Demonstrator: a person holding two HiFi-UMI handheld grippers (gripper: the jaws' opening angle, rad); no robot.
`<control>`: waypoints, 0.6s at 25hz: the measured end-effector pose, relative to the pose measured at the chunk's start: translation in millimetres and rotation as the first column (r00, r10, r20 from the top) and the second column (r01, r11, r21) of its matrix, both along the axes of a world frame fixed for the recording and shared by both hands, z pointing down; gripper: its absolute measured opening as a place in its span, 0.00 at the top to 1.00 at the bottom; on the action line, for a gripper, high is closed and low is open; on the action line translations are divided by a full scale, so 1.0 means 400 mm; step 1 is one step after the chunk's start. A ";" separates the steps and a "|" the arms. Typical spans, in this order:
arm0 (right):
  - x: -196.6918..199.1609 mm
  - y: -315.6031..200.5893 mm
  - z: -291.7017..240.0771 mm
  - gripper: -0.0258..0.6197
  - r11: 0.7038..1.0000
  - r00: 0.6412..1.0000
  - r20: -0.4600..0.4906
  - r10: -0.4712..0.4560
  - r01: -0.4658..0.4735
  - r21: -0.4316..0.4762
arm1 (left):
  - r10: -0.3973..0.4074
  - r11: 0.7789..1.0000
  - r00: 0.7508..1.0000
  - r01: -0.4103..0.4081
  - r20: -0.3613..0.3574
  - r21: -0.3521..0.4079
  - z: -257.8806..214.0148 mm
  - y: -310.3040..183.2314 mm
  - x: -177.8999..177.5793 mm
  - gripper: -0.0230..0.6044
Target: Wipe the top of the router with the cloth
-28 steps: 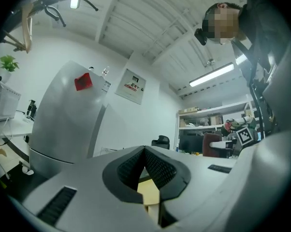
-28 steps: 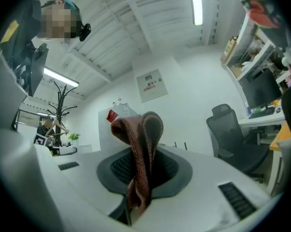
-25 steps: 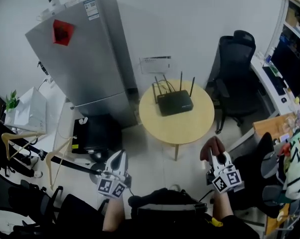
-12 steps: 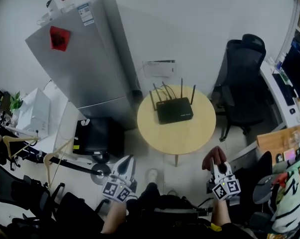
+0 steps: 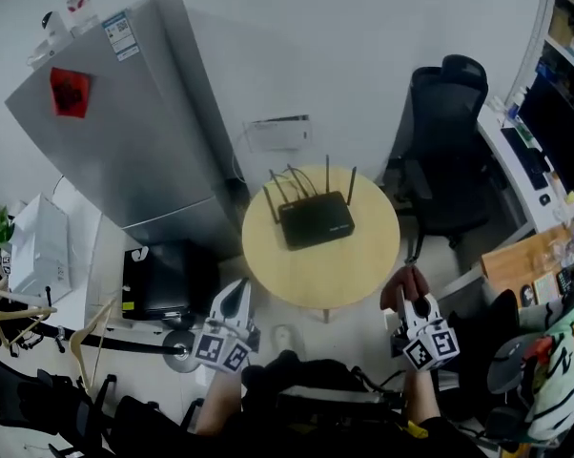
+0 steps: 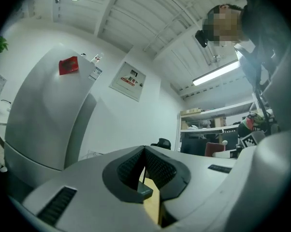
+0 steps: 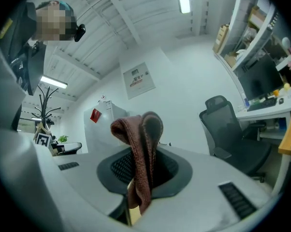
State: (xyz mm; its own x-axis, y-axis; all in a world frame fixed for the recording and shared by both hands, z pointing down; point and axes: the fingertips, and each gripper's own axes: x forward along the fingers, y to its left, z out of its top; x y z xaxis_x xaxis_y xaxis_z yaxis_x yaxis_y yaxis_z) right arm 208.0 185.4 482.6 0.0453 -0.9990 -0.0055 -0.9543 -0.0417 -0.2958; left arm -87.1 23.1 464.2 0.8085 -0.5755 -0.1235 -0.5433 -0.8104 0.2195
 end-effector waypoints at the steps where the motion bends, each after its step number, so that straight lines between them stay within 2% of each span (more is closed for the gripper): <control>1: -0.003 -0.030 -0.010 0.87 1.000 1.000 -0.015 -0.003 0.003 0.002 | 0.018 1.000 1.000 -0.018 0.005 0.019 -0.009 -0.022 0.013 0.97; 3: -0.014 -0.097 -0.031 0.87 1.000 0.999 -0.033 -0.013 0.013 0.011 | 0.036 0.998 0.999 -0.037 0.021 0.046 -0.019 -0.077 0.021 0.97; 7: -0.046 -0.238 -0.060 0.87 0.999 0.997 -0.064 -0.044 0.045 0.015 | 0.015 0.998 1.000 -0.015 0.010 0.054 -0.027 -0.208 -0.016 0.97; 15: -0.112 -0.477 -0.042 0.87 0.992 0.984 -0.145 -0.100 0.088 -0.086 | 0.007 0.999 1.000 -0.006 -0.013 0.032 -0.019 -0.399 -0.082 0.97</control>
